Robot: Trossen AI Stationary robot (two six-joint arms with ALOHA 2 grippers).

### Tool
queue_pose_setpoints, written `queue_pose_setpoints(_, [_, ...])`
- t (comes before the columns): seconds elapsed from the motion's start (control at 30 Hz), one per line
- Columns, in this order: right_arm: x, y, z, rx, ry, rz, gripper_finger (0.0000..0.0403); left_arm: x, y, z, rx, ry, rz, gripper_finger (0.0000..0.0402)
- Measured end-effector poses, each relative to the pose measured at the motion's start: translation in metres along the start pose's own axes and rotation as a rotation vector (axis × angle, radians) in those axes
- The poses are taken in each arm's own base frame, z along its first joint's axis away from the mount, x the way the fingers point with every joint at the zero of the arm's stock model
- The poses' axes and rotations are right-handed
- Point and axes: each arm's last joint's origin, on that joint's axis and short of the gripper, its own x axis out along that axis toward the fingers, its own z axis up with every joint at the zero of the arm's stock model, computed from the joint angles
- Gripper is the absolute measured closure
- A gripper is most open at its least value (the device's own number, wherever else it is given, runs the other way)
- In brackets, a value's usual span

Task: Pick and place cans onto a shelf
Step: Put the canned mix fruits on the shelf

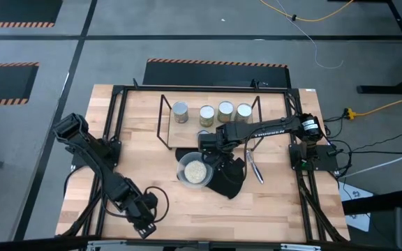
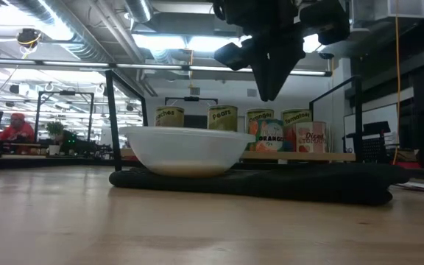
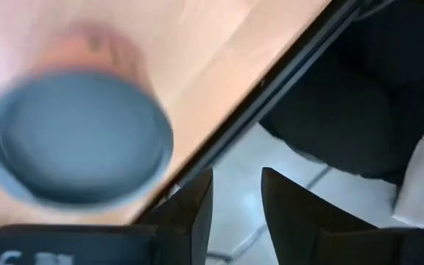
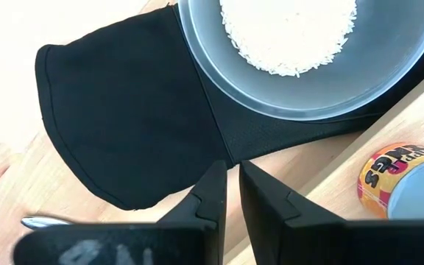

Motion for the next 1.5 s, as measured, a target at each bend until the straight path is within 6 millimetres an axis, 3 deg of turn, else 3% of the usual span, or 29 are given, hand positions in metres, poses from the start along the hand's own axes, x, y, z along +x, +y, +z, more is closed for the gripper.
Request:
queue_pose_setpoints(0.3, [0.000, 0.000, 0.000, 0.000, 0.000, 0.000, 0.0358, -0.004, -0.001, 0.015, 0.052, -0.071, -0.010, 0.0293])
queue_pose_setpoints(0.57, [0.000, 0.000, 0.000, 0.000, 0.000, 0.000, 0.0358, -0.014, 0.004, 0.011, 0.044, -0.047, 0.008, 0.0294])
queue_pose_setpoints(1.5, [0.000, 0.002, 0.001, 0.000, -0.052, 0.064, 0.0358, -0.010, 0.013, 0.008, 0.039, -0.125, 0.111, 0.0294])
